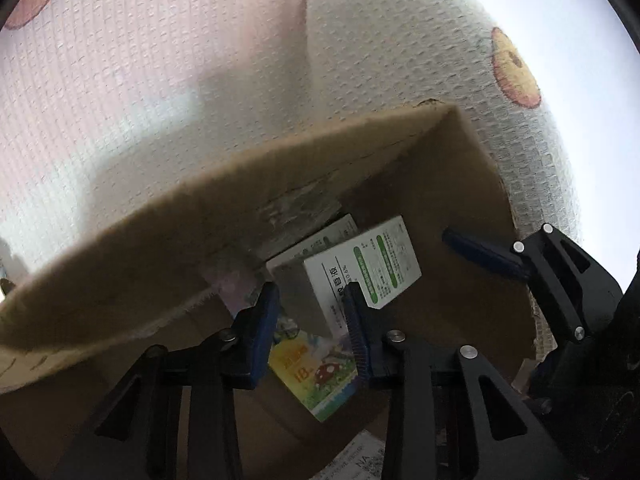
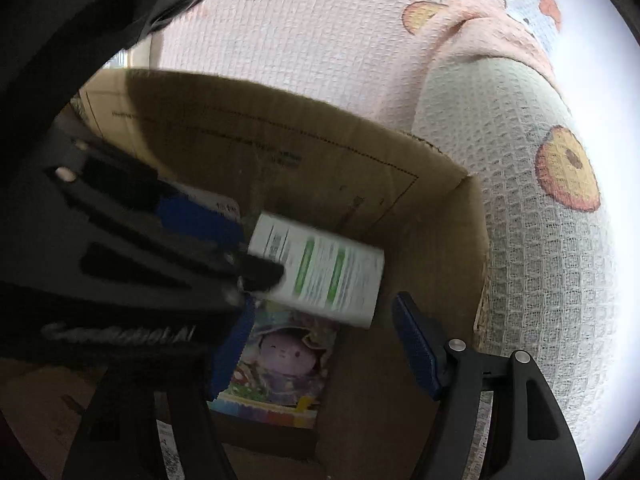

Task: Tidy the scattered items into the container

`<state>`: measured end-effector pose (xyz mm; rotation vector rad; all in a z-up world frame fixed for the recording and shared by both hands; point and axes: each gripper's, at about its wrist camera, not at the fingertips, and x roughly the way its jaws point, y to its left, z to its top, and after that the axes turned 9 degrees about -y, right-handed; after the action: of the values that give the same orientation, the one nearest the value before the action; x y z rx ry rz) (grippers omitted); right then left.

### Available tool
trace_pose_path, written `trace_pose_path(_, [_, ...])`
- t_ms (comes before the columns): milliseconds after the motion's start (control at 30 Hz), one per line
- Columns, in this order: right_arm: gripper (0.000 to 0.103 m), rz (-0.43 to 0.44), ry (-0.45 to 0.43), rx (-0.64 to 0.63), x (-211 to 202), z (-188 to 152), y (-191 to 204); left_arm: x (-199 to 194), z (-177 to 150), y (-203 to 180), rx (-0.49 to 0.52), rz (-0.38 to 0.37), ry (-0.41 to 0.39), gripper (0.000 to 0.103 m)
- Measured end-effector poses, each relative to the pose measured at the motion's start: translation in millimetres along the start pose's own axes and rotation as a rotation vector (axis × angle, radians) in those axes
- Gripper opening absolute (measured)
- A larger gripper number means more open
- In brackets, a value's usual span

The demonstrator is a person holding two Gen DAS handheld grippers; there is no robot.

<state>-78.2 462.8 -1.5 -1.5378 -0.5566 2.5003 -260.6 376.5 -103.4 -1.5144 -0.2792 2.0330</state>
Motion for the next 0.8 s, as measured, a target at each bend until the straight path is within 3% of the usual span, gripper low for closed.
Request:
trace_pose_path(267, [0.069, 0.049, 0.027, 0.169, -16.2, -3.6, -19.2, -2.8, 1.4, 4.5, -0.034, 0.004, 0.003, 0.037])
trace_pose_path(367, [0.068, 0.059, 0.069, 0.227, -18.1, -7.5, -20.2, -13.9, -5.3, 4.6, -0.026, -0.045, 0.015, 0.035])
trace_pose_path(433, [0.051, 0.091, 0.124, 0.269, -14.0, -13.3, -20.2, -20.1, -7.8, 1.3, -0.016, -0.07, 0.022, 0.027])
trace_pose_path(533, [0.042, 0.03, 0.14, 0.24, -14.1, -16.6, -15.2, -29.6, -13.9, -3.1, 0.049, -0.069, 0.016, 0.009])
trace_pose_path(633, [0.033, 0.023, 0.125, 0.272, -17.3, -15.0, -15.2, -28.0, -16.6, -0.6, 0.046, -0.055, 0.031, 0.009])
trace_pose_path(800, [0.032, 0.037, 0.057, 0.29, -37.5, -7.9, -10.6, -31.6, -16.2, 9.5, 0.033, -0.044, 0.025, 0.008])
